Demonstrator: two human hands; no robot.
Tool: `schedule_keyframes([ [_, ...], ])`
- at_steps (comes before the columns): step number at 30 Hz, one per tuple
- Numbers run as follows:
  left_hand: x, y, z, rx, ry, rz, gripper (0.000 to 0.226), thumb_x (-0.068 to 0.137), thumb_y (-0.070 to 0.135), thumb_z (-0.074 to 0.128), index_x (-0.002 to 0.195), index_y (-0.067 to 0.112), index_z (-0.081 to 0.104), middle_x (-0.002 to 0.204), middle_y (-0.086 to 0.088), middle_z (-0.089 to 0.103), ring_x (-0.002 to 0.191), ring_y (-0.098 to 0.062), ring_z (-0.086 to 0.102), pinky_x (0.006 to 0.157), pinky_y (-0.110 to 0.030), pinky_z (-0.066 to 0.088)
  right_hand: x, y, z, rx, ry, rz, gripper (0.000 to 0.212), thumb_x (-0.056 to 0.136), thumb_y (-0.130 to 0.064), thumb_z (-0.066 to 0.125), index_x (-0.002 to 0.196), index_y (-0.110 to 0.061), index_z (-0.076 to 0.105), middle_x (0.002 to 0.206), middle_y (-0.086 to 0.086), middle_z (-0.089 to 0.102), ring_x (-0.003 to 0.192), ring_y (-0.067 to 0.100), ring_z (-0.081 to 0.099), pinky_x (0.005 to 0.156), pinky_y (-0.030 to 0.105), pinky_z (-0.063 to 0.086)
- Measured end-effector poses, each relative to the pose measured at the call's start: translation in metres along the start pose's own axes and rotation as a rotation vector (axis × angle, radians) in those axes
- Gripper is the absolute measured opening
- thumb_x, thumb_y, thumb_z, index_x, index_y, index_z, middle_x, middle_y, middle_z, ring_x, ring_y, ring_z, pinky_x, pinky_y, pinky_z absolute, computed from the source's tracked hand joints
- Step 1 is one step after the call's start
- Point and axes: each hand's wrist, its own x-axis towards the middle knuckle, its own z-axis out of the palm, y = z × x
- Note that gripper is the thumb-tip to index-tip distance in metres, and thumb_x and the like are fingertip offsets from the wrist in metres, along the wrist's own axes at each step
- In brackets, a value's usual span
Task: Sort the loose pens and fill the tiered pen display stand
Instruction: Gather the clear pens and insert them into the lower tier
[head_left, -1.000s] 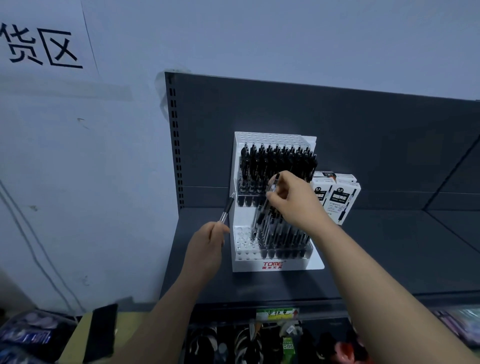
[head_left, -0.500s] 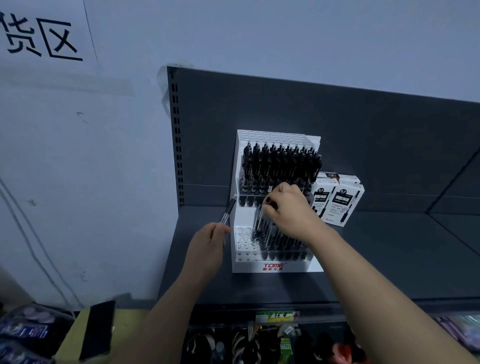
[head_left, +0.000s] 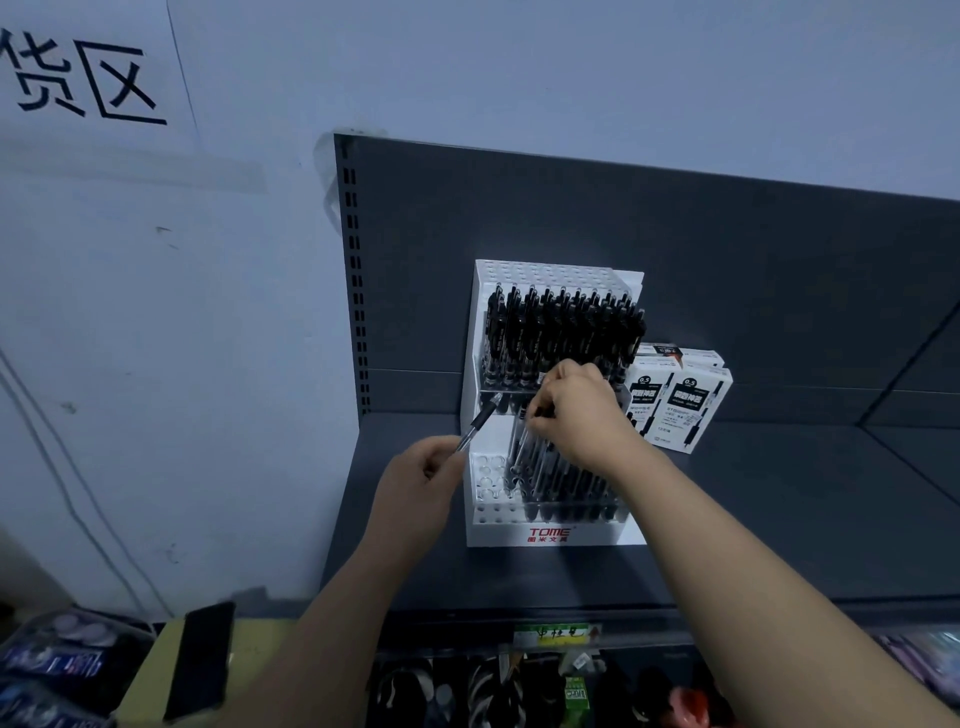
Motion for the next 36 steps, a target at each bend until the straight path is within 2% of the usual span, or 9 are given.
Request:
schedule_keyframes([
  [7,-0.001,0.006,-0.001,0.08,0.019,-0.034,0.035,0.097,0.016,0.047,0.068,0.03,0.059,0.066,0.011,0.058,0.046,0.006,0.047,0.043,-0.011,0.033,0.001,-0.004,0.0,-0.107,0.02,-0.04,0.012,0.087,-0.026,0.069,0.094,-0.016,0.074,0.114,0.0,0.052,0.11,0.021,0.039,0.1,0.036,0.037],
  [14,-0.004,0.004,-0.003,0.041,0.016,-0.044,0.022,0.096,0.014,0.049,0.094,0.023,0.068,0.072,0.012,0.062,0.044,0.005,0.046,0.043,-0.01,0.033,0.0,-0.008,0.007,-0.188,0.019,-0.123,0.015,0.09,-0.025,0.064,0.097,-0.016,0.074,0.114,0.002,0.054,0.098,0.018,0.037,0.092,0.033,0.037],
  [20,-0.003,0.0,-0.005,0.009,0.053,-0.071,0.005,0.088,0.018,0.063,0.088,0.016,0.067,0.073,-0.001,0.066,0.043,0.002,0.046,0.043,-0.011,0.034,-0.004,-0.009,0.001,-0.166,0.011,-0.071,0.021,0.087,-0.032,0.068,0.103,-0.02,0.072,0.118,0.001,0.052,0.11,0.019,0.042,0.104,0.037,0.039],
  [23,-0.001,0.003,-0.005,0.097,0.119,-0.002,0.007,0.083,0.015,0.069,0.079,0.02,0.07,0.072,0.009,0.067,0.057,0.004,0.055,0.051,-0.008,0.039,-0.011,-0.012,-0.008,-0.015,0.045,-0.178,0.029,0.086,-0.025,0.07,0.115,-0.022,0.066,0.122,-0.004,0.052,0.115,0.015,0.044,0.107,0.032,0.038],
  [25,0.002,0.013,-0.006,0.144,0.135,0.065,0.009,0.08,0.013,0.071,0.079,0.022,0.073,0.073,0.013,0.068,0.066,0.005,0.058,0.057,-0.007,0.041,-0.015,-0.02,-0.01,0.059,-0.018,-0.299,0.033,0.085,-0.022,0.071,0.118,-0.023,0.067,0.119,-0.006,0.057,0.111,0.012,0.051,0.103,0.031,0.043],
  [28,0.008,0.033,-0.01,0.19,0.133,0.18,0.013,0.077,0.01,0.072,0.087,0.017,0.077,0.077,0.012,0.07,0.068,0.004,0.06,0.061,-0.005,0.042,-0.018,-0.031,-0.008,0.17,-0.073,-0.399,0.024,0.083,-0.017,0.072,0.107,-0.022,0.072,0.099,-0.005,0.068,0.089,0.009,0.061,0.083,0.026,0.05],
  [32,0.011,0.049,-0.018,0.151,0.102,0.2,0.016,0.076,0.019,0.076,0.09,0.025,0.071,0.071,0.011,0.067,0.058,0.001,0.056,0.06,-0.01,0.044,-0.019,-0.032,-0.018,0.265,-0.008,-0.332,0.012,0.085,-0.013,0.07,0.096,-0.019,0.071,0.078,-0.012,0.065,0.067,-0.004,0.054,0.063,0.008,0.04],
  [34,0.01,0.047,-0.02,0.103,0.11,0.169,0.028,0.075,0.023,0.078,0.1,0.027,0.066,0.074,0.01,0.065,0.059,0.001,0.054,0.066,-0.014,0.048,-0.018,-0.024,-0.025,0.349,0.048,-0.263,0.008,0.088,-0.012,0.067,0.092,-0.018,0.065,0.08,-0.008,0.064,0.07,0.002,0.059,0.067,0.013,0.046],
  [36,0.009,0.04,-0.022,0.188,0.112,0.161,0.034,0.076,0.027,0.077,0.108,0.026,0.065,0.084,0.012,0.065,0.074,-0.005,0.058,0.078,-0.023,0.05,-0.02,-0.017,-0.033,0.472,0.089,-0.183,0.011,0.09,-0.012,0.063,0.094,-0.019,0.056,0.088,0.001,0.068,0.076,0.015,0.068,0.075,0.033,0.057],
])
